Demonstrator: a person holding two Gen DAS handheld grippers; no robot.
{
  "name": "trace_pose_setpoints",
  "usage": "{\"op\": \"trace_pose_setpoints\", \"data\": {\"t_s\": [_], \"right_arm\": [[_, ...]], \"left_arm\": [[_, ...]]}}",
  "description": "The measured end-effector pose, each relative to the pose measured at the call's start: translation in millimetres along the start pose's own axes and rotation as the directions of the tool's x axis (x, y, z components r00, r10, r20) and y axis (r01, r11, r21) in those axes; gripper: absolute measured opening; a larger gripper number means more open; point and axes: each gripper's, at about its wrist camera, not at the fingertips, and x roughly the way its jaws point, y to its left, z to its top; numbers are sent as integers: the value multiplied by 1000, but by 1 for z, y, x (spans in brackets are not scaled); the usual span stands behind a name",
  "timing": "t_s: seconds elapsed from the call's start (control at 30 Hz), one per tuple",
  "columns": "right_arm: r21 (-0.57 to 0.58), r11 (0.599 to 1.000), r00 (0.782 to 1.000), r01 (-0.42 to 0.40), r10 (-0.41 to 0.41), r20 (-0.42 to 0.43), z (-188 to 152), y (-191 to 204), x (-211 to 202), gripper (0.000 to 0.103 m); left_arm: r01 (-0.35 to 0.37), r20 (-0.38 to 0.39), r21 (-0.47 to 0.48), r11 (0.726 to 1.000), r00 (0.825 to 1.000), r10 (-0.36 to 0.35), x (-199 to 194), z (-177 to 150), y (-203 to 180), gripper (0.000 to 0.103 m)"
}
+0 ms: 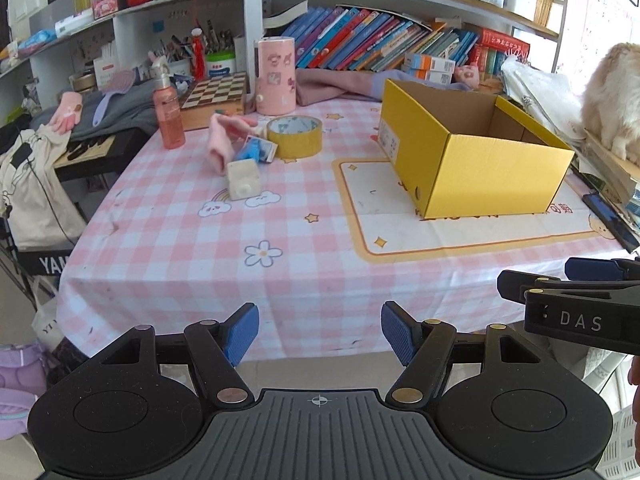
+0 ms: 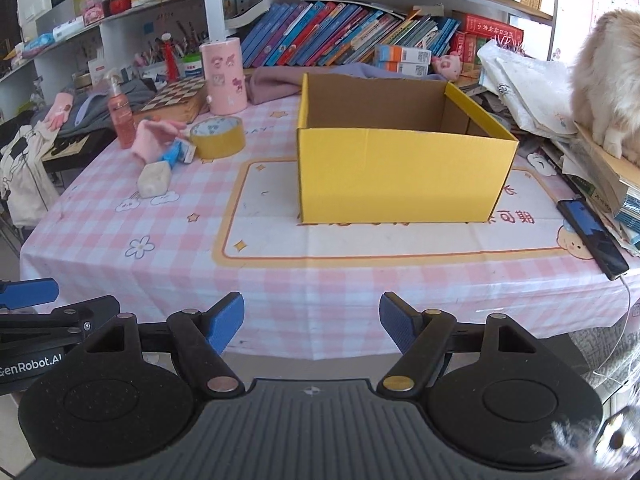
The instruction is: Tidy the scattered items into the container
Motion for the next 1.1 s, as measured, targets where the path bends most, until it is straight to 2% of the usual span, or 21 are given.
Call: {"op": "trace_pose_setpoints", "data": {"t_s": [0.1,0.2,0.4,0.93,1.1], "right_arm": [[-4,1000,1000,-5,5,-6,0,6,2,74],[-10,1000,1000,-10,10,-10,0,12,3,74],[-30,999,999,-26,26,-19,1,25,6,75],[-106,991,996,-86,81,-48,8,59,15,76],[-125,986,993,-108,102,-55,10,68,20,76]], "left_arm": [[-3,0,-1,1000,1000,3,-1,-1,5,70],[-11,-2,-2,1000,1000,11,-1,-2,10,80],[-14,-1,-10,1000,1000,14,-2,-3,20,88],[-40,-3,-89,995,999,40,-4,-3,58,94],[-44,2,-75,996,999,44,1,5,69,95]]}}
